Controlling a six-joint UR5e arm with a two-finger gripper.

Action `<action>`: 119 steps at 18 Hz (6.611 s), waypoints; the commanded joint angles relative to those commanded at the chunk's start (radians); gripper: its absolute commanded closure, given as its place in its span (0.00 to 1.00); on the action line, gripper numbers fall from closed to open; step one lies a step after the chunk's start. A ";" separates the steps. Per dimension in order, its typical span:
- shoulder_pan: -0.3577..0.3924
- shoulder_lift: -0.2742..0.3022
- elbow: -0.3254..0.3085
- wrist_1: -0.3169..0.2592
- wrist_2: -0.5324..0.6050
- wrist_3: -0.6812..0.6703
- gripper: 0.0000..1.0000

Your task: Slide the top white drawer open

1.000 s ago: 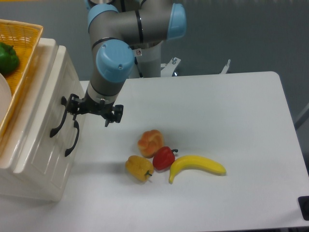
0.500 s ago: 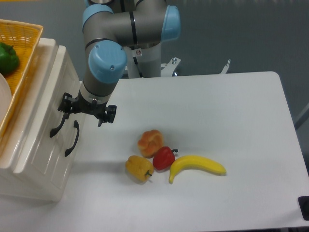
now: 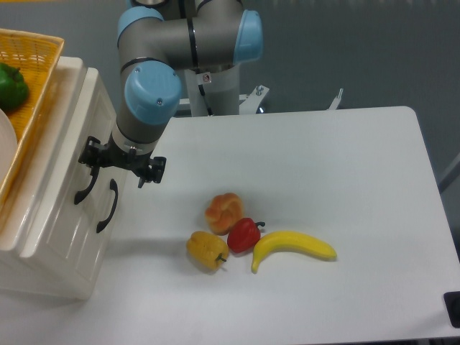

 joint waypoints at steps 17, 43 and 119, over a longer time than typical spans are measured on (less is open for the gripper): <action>-0.018 -0.012 -0.009 0.006 0.008 0.000 0.00; -0.005 -0.018 -0.008 0.006 0.083 0.003 0.00; 0.236 -0.023 0.018 -0.005 0.040 0.167 0.00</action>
